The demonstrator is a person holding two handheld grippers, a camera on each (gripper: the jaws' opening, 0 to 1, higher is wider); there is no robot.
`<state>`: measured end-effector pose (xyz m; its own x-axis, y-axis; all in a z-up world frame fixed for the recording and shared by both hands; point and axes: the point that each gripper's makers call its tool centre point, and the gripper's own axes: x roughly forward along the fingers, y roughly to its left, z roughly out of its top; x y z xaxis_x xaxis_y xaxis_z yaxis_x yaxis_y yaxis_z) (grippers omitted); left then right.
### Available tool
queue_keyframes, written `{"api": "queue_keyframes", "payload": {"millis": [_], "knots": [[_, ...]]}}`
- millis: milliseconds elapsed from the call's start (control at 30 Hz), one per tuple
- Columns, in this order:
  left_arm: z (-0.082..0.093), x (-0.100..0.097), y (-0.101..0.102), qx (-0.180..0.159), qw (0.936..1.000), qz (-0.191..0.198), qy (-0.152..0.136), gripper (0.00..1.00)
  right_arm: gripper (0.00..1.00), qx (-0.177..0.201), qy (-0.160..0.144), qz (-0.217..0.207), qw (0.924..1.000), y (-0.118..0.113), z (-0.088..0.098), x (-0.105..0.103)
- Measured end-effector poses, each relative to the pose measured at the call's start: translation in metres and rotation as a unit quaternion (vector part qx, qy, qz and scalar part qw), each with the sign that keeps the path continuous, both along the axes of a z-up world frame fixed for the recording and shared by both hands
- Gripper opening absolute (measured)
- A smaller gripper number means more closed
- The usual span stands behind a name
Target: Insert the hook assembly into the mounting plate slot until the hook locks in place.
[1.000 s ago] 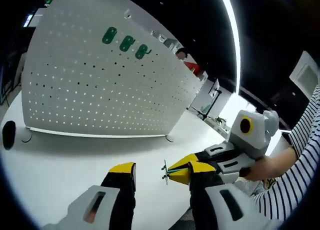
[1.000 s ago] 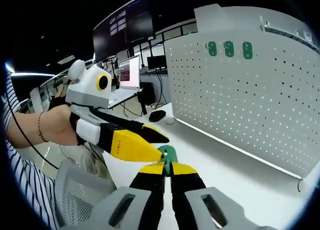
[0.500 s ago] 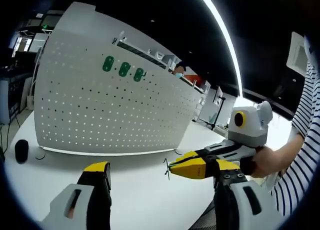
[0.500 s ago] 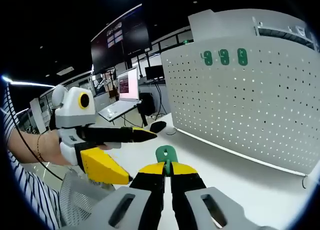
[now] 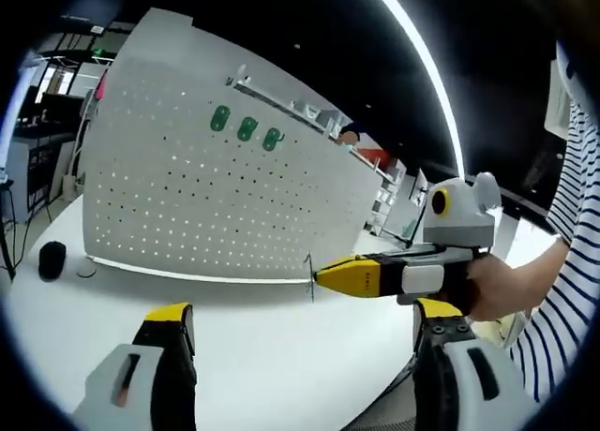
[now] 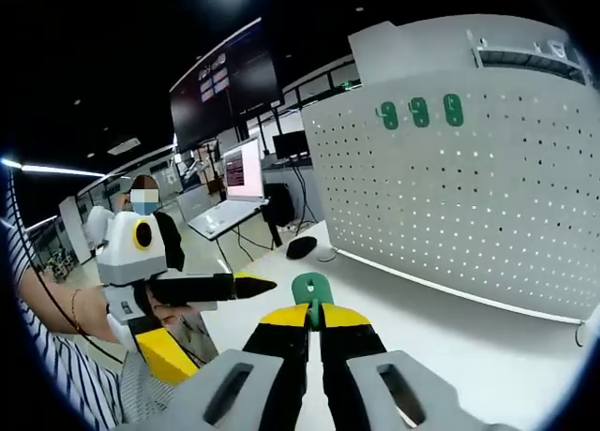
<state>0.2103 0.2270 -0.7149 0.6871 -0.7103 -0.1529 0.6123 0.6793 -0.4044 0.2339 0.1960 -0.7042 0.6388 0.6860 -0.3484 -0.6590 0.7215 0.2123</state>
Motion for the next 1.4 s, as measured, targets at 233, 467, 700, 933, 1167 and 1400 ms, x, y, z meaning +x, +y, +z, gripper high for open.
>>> {"api": "queue_keyframes", "payload": {"millis": [233, 467, 700, 933, 1167, 1400], "knots": [[-0.012, -0.004, 0.001, 0.018, 0.9998, 0.011, -0.004, 1.00, 0.01, -0.007, 0.001, 0.006, 1.0000, 0.004, -0.005, -0.003], [-0.017, -0.003, 0.008, 0.038, 0.9989, 0.024, -0.012, 1.00, 0.01, -0.005, -0.002, -0.001, 1.0000, 0.003, -0.005, -0.003], [-0.026, 0.003, 0.017, 0.126, 0.9893, 0.053, -0.051, 1.00, 0.01, -0.003, -0.025, -0.017, 0.9995, 0.001, 0.002, 0.000], [-0.021, 0.008, 0.025, 0.130, 0.9861, 0.076, -0.070, 1.00, 0.01, -0.011, -0.037, -0.028, 0.9988, 0.001, 0.005, 0.004], [-0.020, 0.005, 0.019, 0.163, 0.9798, 0.063, -0.097, 1.00, 0.01, -0.008, -0.045, -0.051, 0.9977, -0.004, 0.008, 0.010], [-0.018, 0.009, 0.026, 0.141, 0.9831, 0.077, -0.088, 1.00, 0.01, -0.007, -0.076, -0.087, 0.9933, -0.017, 0.020, 0.021]]}}
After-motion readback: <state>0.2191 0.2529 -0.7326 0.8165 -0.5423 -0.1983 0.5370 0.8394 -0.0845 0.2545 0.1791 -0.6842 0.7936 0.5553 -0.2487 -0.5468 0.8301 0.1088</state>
